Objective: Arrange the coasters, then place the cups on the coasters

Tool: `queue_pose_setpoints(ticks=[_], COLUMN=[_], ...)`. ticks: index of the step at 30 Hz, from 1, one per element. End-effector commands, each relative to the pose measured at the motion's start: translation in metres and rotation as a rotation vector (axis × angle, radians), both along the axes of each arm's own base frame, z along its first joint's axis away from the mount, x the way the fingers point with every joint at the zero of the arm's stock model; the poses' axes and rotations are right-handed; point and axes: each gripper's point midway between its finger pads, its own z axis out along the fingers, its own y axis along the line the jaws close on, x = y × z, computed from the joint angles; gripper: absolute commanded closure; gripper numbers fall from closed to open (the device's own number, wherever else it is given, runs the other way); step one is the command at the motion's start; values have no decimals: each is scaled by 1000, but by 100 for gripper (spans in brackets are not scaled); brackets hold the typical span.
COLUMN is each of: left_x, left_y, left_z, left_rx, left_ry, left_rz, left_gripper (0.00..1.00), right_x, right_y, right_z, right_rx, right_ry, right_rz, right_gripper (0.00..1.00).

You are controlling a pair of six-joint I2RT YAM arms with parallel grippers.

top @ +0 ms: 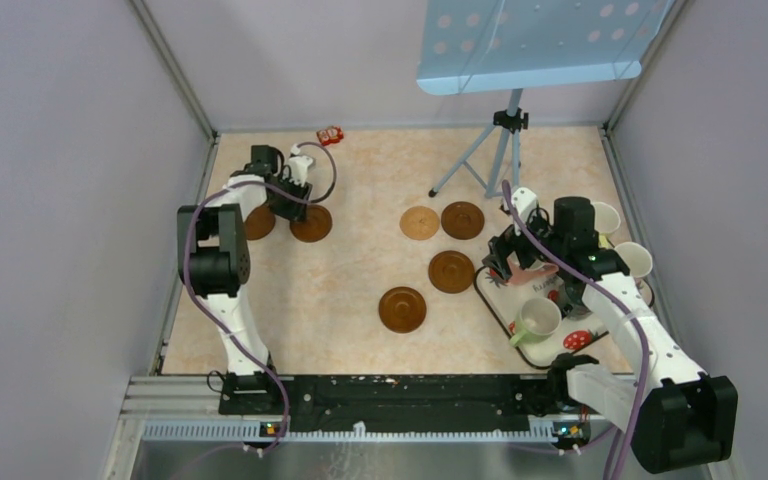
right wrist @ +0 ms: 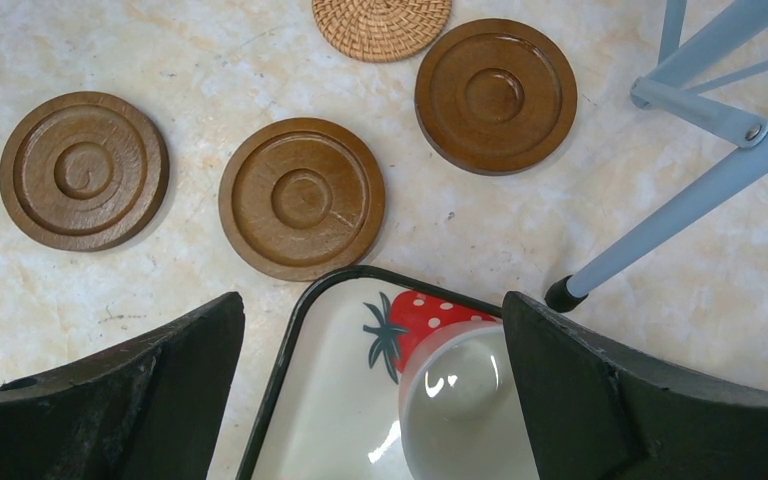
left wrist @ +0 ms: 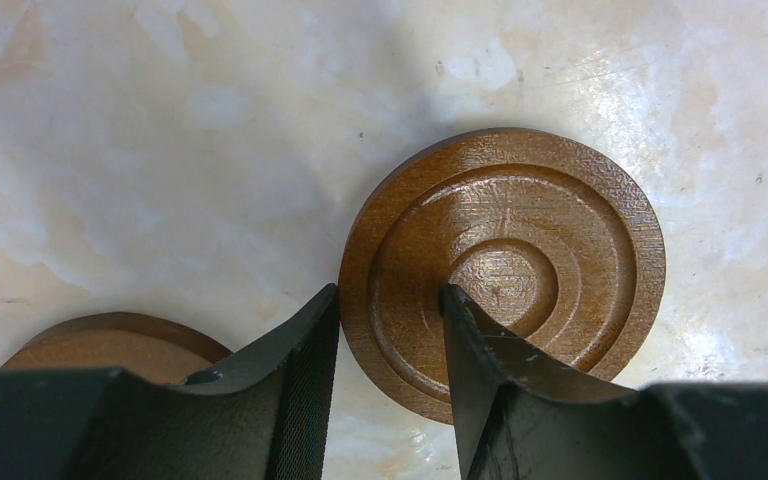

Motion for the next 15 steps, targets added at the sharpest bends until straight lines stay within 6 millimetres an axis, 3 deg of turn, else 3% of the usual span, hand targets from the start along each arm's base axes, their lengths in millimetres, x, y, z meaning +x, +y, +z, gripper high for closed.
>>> queue_pose_setpoints(ticks=[1,15], left_x=[2,19], left_y=[15,8], left_z=[-12,-19], left_rx=[60,3], left_ry=[23,45], left_rz=[13,38], left_gripper=[52,52], right_x=[12,12], right_y=[5,5], right_z=[25,24], right_rx=[4,2], right_ry=[-81,-80], right_rz=[18,16], right_gripper=[1,1])
